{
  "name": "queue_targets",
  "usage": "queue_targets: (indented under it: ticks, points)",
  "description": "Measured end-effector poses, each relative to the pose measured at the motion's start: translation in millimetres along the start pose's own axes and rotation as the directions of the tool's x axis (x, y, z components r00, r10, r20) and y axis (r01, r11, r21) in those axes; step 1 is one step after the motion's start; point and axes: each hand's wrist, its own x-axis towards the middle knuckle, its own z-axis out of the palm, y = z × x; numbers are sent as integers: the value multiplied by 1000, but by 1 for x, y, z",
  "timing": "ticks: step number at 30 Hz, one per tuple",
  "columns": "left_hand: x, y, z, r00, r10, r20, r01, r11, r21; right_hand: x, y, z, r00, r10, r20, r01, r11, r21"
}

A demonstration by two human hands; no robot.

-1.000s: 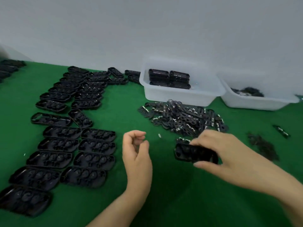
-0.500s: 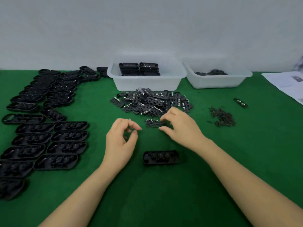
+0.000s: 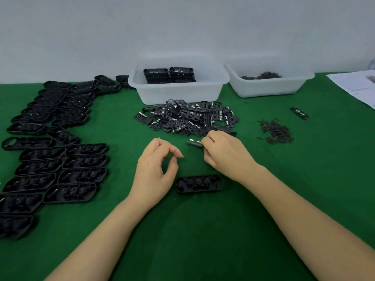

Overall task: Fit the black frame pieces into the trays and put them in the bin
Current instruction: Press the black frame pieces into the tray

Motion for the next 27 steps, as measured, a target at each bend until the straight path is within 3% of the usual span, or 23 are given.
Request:
queue_targets:
  ticks: [2, 5, 7, 10, 14, 18, 21, 27]
  points:
    - [-1, 1, 1, 998, 51, 23, -52, 998, 38, -1, 1, -2, 998, 64, -10, -62, 994, 93]
    - [-3, 5, 1, 995, 86, 42, -88, 995, 50, -2, 0, -17, 980, 200, 11, -180, 855, 486]
    - [-4, 7, 1, 991, 121, 59, -124, 991, 48, -5, -7, -29, 986, 159, 57, -157, 743, 651]
    - [-4, 11, -1, 987, 163, 13, -163, 987, 10, -8, -17, -37, 987, 91, 133, -160, 665, 729]
    - [-5, 10, -1, 984, 176, -32, -177, 983, -36, -15, -15, -37, 985, 100, 141, -172, 629, 758]
    - [-7, 12, -3, 990, 133, 38, -130, 988, -87, -36, 5, -34, 964, 76, 257, -218, 778, 589]
    - [-9, 16, -1, 979, 128, 158, -104, 984, -147, -46, 4, -27, 944, 26, 329, -205, 828, 522]
    - [-12, 19, -1, 963, 83, 257, -49, 990, -135, -58, -1, -17, 965, 46, 259, -184, 820, 543]
